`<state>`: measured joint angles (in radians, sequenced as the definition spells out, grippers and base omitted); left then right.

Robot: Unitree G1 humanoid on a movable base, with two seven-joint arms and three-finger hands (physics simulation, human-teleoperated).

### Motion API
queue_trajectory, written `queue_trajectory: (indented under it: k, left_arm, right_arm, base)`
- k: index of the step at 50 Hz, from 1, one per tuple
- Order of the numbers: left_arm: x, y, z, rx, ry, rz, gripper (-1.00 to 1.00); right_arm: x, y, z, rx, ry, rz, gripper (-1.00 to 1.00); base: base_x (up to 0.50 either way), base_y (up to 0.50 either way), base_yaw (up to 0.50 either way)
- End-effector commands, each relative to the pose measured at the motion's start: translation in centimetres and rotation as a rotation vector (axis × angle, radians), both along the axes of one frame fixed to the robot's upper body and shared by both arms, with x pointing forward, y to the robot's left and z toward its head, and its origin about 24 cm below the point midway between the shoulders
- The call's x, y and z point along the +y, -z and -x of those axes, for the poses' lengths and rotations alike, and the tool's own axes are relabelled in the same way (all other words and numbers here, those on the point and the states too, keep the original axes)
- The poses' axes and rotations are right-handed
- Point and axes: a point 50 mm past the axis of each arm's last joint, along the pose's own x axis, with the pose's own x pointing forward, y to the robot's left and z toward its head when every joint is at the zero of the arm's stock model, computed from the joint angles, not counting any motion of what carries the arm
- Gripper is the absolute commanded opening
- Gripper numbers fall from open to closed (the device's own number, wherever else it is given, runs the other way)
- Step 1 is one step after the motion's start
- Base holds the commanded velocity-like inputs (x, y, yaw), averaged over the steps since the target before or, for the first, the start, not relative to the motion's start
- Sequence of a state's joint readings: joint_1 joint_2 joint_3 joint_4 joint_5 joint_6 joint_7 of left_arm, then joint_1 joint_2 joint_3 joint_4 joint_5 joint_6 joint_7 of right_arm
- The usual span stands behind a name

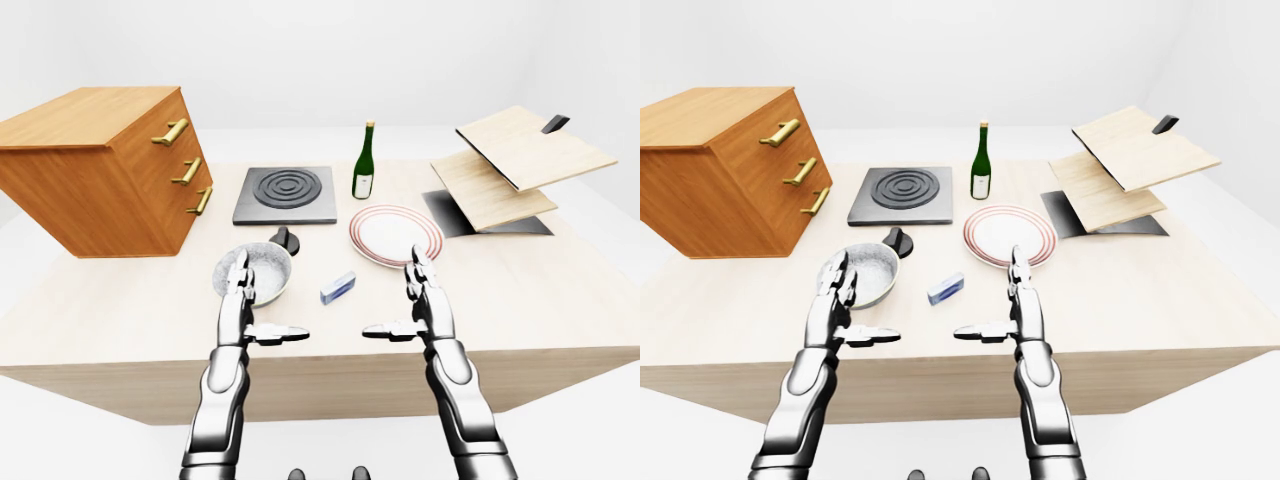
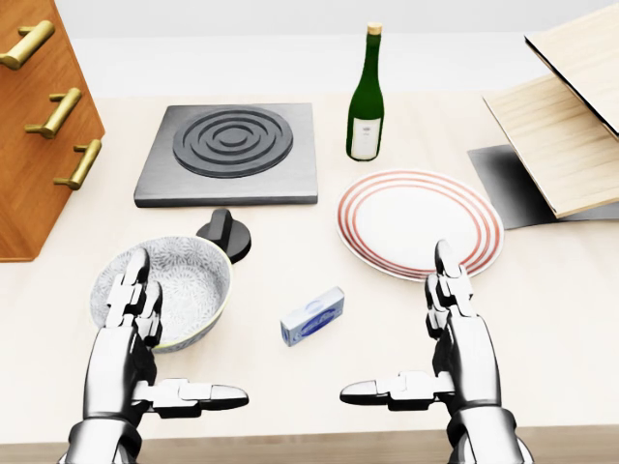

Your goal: Pick up the akita bowl and put it on the plate.

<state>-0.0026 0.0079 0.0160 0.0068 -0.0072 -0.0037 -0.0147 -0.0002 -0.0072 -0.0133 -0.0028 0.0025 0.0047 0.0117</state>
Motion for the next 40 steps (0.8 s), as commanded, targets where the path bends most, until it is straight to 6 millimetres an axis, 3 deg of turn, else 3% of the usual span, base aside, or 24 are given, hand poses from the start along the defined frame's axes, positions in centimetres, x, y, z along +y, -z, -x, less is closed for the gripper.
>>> queue_trajectory:
  k: [1, 21, 29, 40]
  left_arm:
    - [0.8, 0.1, -0.1, -0.003, -0.004, -0.001, 1.00]
    - [2.2, -1.6, 0.7, -0.060, -0.085, 0.019, 1.00]
    - [4.0, -4.4, 1.8, -0.151, -0.181, 0.024, 1.00]
    - [5.4, -6.4, 2.5, -0.231, -0.227, 0.093, 1.00]
  right_arm:
    - [-0.7, -0.1, 0.0, 0.001, 0.004, 0.010, 1.00]
    - [-0.6, -0.1, 0.0, 0.005, 0.003, 0.011, 1.00]
    - [-0.6, -0.1, -0.1, 0.007, 0.004, 0.013, 1.00]
    - [-0.6, -0.2, -0.1, 0.008, 0.006, 0.013, 1.00]
  base:
    - [0.00, 0.00, 0.00]
    - [0.00, 0.00, 0.00]
    - [0.00, 0.00, 0.00]
    - [0.00, 0.00, 0.00]
